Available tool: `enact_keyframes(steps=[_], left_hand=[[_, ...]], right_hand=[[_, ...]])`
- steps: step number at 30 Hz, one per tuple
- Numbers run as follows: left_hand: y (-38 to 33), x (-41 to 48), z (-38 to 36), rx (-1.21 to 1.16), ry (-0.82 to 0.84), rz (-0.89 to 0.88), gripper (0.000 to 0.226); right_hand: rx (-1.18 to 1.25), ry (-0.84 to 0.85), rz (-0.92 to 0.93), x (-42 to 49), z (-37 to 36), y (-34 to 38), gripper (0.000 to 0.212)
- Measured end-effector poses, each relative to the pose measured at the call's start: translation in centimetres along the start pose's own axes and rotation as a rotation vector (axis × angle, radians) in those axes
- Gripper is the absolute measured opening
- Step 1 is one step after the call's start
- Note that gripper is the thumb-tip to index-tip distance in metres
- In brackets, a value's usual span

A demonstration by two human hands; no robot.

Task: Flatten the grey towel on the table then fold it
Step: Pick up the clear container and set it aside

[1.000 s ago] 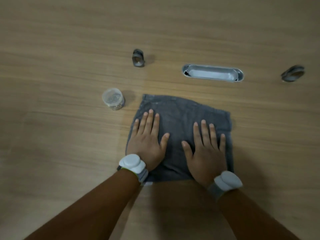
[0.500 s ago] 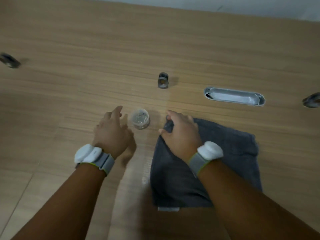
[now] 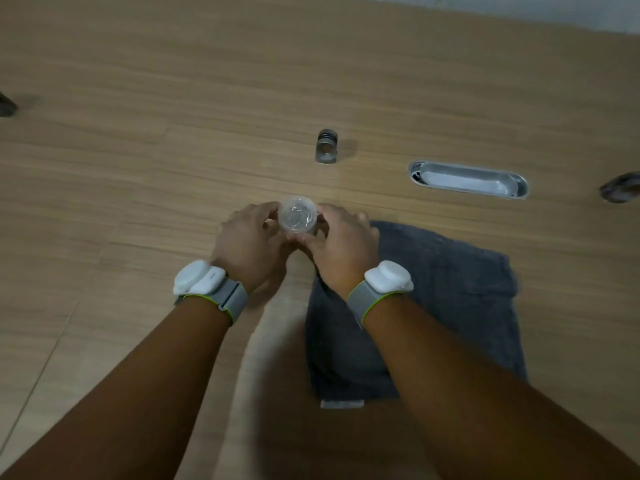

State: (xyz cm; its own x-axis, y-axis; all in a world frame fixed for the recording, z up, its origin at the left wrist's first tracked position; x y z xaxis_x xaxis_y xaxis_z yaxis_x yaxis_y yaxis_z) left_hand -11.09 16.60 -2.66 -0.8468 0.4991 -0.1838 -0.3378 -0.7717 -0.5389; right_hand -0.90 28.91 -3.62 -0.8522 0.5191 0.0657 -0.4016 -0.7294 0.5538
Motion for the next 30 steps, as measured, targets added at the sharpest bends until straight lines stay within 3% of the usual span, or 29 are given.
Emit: enact_keyframes(steps=[10,17,22,30], left_hand=[[-11.7,-2.5,-5.1,-0.144,0.026,-0.129,0.044],[-25.1,-6.5,-14.6,-0.134,0.134,-0.205,0.042],[-34.6,-9.7,-21.9,-0.116,0.168,-0.229,0.044],[-41.7,-12.0,-28.7,-0.112,0.231,-0.245,0.043]], right_hand=[[0.015,-0.124,-0.079,-2.8,7.9,-8.9,0.047],[-0.036,-0.186,-0.177,-8.3,17.5,-22.6,0.048],[-0.059,-0.172,-0.240,-12.1,24.7,-31.9,0.051],[-0.050,-0.134,-0.387,-15.0,29.1,-40.2,0.059]])
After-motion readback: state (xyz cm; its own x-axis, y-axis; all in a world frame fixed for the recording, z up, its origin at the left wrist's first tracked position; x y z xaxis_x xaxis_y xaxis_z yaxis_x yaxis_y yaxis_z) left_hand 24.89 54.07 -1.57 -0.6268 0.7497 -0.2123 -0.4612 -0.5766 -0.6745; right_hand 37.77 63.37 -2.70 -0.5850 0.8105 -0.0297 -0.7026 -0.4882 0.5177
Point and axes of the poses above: each hand's wrist, its own x-axis towards the middle knuckle, its own z-axis out of the back of the hand, y = z × x, the point moved 4 cm from there along x, towards the middle knuckle, and after that the axes turned 10 degrees about z, right-handed, at the moved point
